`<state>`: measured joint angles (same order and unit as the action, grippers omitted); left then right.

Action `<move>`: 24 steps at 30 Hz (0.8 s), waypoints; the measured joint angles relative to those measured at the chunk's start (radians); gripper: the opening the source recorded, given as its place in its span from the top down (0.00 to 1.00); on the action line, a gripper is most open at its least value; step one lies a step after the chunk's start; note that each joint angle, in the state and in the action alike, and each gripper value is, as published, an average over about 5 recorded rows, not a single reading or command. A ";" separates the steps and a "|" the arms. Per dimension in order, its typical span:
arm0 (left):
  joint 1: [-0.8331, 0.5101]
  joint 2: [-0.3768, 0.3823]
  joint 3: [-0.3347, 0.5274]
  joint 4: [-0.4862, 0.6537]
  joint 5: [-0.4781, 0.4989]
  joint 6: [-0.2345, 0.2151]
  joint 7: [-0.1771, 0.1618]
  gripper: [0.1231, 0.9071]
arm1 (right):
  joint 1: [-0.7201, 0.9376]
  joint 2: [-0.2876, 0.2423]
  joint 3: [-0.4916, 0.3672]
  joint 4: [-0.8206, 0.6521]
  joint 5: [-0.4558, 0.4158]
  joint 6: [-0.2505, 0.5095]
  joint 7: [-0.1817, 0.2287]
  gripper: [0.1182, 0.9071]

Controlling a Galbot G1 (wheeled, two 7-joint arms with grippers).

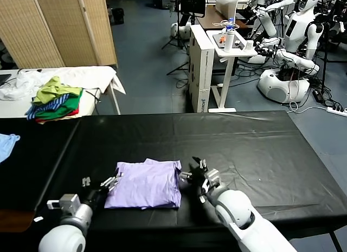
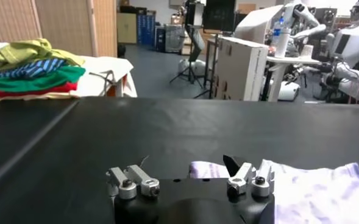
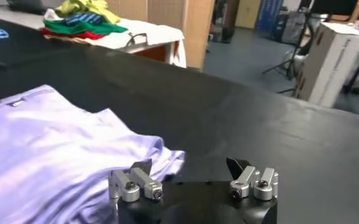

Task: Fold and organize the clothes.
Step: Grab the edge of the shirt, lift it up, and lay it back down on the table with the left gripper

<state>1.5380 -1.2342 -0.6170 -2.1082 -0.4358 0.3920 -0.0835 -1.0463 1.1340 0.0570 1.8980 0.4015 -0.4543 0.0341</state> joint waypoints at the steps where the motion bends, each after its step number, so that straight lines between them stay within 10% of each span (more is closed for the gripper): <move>1: 0.002 -0.003 -0.002 0.003 -0.002 -0.006 0.007 0.00 | -0.009 -0.002 0.014 0.011 0.010 0.002 -0.002 0.00; 24: 0.032 -0.094 -0.053 0.090 -0.274 -0.059 0.106 0.00 | -0.274 -0.070 0.346 0.229 0.119 -0.001 -0.012 0.00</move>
<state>1.5700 -1.3282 -0.6702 -2.0177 -0.7098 0.3333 0.0223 -1.3199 1.0641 0.4032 2.1270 0.5208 -0.4549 0.0226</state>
